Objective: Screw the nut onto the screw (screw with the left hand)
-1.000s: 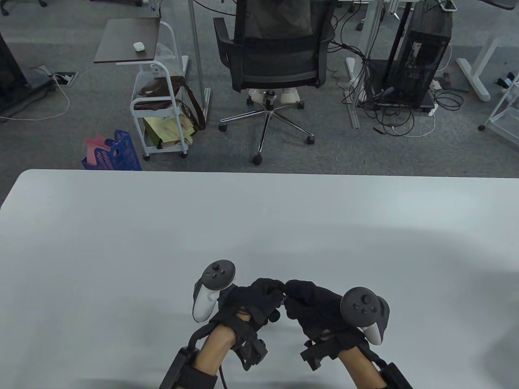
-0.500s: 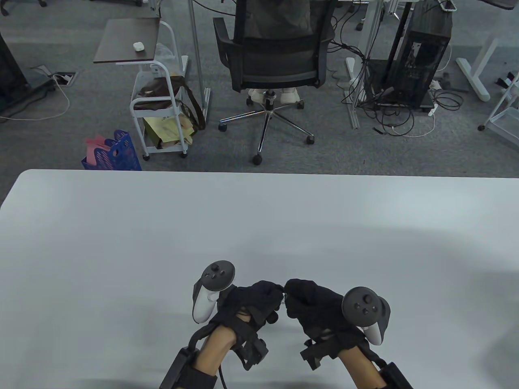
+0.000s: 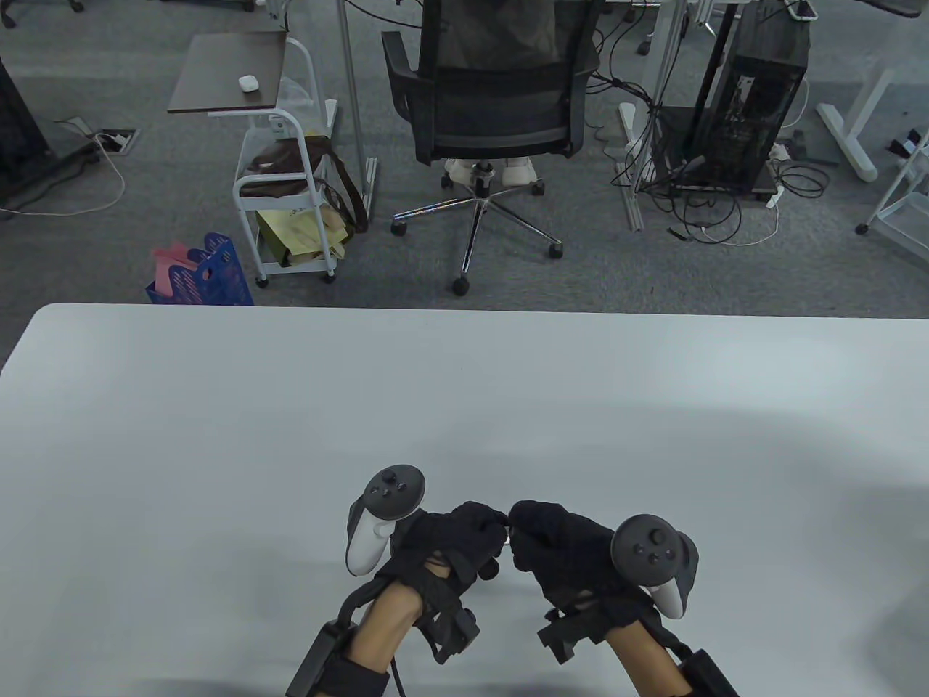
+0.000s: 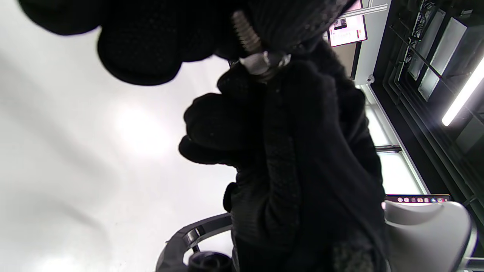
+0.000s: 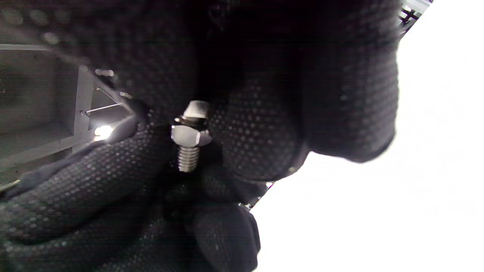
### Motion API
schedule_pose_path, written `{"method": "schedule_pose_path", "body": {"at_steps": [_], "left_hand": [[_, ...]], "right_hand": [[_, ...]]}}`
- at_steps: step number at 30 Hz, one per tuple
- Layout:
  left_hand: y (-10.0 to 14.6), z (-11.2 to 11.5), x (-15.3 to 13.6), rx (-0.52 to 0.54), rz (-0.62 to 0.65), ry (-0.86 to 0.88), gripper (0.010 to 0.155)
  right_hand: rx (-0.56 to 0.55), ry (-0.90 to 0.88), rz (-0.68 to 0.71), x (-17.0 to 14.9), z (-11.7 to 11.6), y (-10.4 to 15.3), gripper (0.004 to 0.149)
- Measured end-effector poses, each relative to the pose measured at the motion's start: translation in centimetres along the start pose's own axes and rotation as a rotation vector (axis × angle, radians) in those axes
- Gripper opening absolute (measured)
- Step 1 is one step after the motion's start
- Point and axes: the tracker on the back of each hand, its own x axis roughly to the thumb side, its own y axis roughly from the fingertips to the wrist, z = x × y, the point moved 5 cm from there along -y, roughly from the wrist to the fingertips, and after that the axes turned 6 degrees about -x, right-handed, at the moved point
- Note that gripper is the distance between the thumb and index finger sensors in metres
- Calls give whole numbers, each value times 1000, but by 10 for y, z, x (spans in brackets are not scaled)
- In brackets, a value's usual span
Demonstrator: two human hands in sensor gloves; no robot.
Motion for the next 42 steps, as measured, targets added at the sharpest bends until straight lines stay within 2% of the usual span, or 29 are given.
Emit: {"method": "schedule_pose_path", "body": {"at_steps": [2,4,8,12,16,18,19,21,28,30,32,35,37,42], "left_hand": [[0,-1,-1,-2,19,32,54],[1,-1,-3,20,3,43,65],[0,2,0,16,-7,2,54],[0,2,2,-14,9,-2,54],[1,1,-1,10,5,31,68],[2,1,-4,24,-36,-13,64],[1,1,-4,28,-27,-17,57],[0,3,-1,3,-24,-9,53],[0,1,-1,-18,25,46,56],[1,-3,-1,28,44,104,60],[3,-4,-5,47,5,66,65],[-1,1,-5,14,3,49,58],[0,1,-2,29,0,12,55],[1,0,6,11,18,-36,52]], "right_hand": [[-2,-2,1,1,0,0,45],[-7,-3,3,1,1,0,45],[-9,1,4,0,2,0,45],[-8,0,1,1,1,0,45],[-11,4,1,1,2,0,45],[-14,5,3,1,2,0,45],[-15,12,5,1,2,0,45],[-14,-4,1,1,3,0,45],[-14,-17,-3,1,3,0,45],[-21,-10,-3,0,4,0,45],[-21,-15,-8,0,4,0,45],[-16,-8,-4,1,3,0,45],[-13,-11,-1,2,3,0,45],[-2,-13,-6,1,0,0,45]]}}
